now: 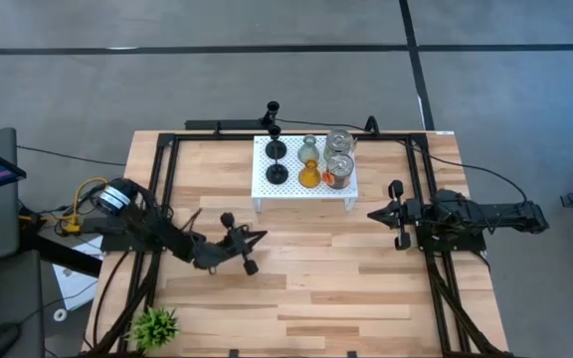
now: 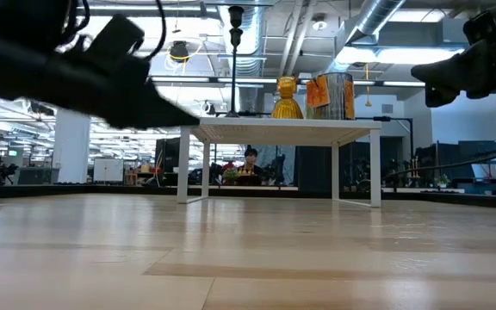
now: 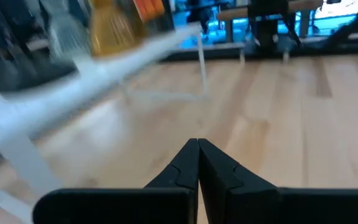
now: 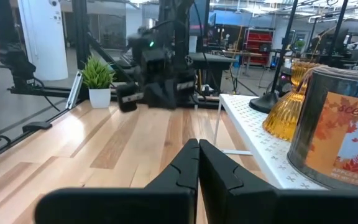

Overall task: Pick & Place candle stick holders
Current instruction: Return to Home Position

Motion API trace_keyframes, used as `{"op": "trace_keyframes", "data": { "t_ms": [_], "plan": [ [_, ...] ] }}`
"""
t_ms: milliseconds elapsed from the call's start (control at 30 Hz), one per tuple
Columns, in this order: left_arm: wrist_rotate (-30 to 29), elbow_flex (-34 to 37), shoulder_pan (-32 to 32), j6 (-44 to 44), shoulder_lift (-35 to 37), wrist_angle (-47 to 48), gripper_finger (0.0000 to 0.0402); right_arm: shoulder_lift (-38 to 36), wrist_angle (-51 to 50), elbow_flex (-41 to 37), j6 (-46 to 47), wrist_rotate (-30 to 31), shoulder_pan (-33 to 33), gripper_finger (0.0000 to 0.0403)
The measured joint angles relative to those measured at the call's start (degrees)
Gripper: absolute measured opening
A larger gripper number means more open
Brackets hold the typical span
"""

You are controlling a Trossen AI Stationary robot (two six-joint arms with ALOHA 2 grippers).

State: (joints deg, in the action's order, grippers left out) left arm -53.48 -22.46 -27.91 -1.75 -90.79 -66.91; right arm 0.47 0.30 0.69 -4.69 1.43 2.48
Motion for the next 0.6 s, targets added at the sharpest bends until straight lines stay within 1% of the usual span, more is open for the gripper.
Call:
{"op": "trace_keyframes", "data": {
  "t_ms": [167, 233, 267, 333, 400, 500, 600],
  "plan": [
    [0.59, 0.8, 2.45, -13.04, 9.54, 0.0, 0.0006, 0.02, -0.04, 0.0, 0.02, 0.0, 0.0, 0.0],
    [0.74, 2.34, 3.08, -16.12, 14.1, 0.01, 0.0006, 0.02, -0.04, 0.0, 0.02, 0.0, -0.02, 0.0],
    [0.86, 3.81, 3.47, -16.34, 16.57, 0.26, 0.0006, 0.02, -0.04, 0.0, 0.02, 0.0, -0.02, 0.0],
    [3.73, 7.15, 4.93, -14.9, 21.53, 0.51, 0.0006, 0.04, -0.07, 0.0, -0.15, 0.01, -0.02, 0.0],
    [9.49, 10.86, 7.4, -10.76, 26.17, 1.36, 0.0006, 0.05, -0.07, 0.0, -0.35, 0.02, -0.02, 0.0],
    [18.59, 15.74, 12.73, -2.45, 31.59, 1.78, 0.0006, 0.05, -0.09, 0.0, -0.33, 0.02, -0.02, 0.0],
    [26.22, 19.31, 19.23, 3.11, 34.69, 1.91, 0.0006, 0.07, -0.09, 0.0, -0.3, 0.04, -0.02, 0.0]
  ]
}}
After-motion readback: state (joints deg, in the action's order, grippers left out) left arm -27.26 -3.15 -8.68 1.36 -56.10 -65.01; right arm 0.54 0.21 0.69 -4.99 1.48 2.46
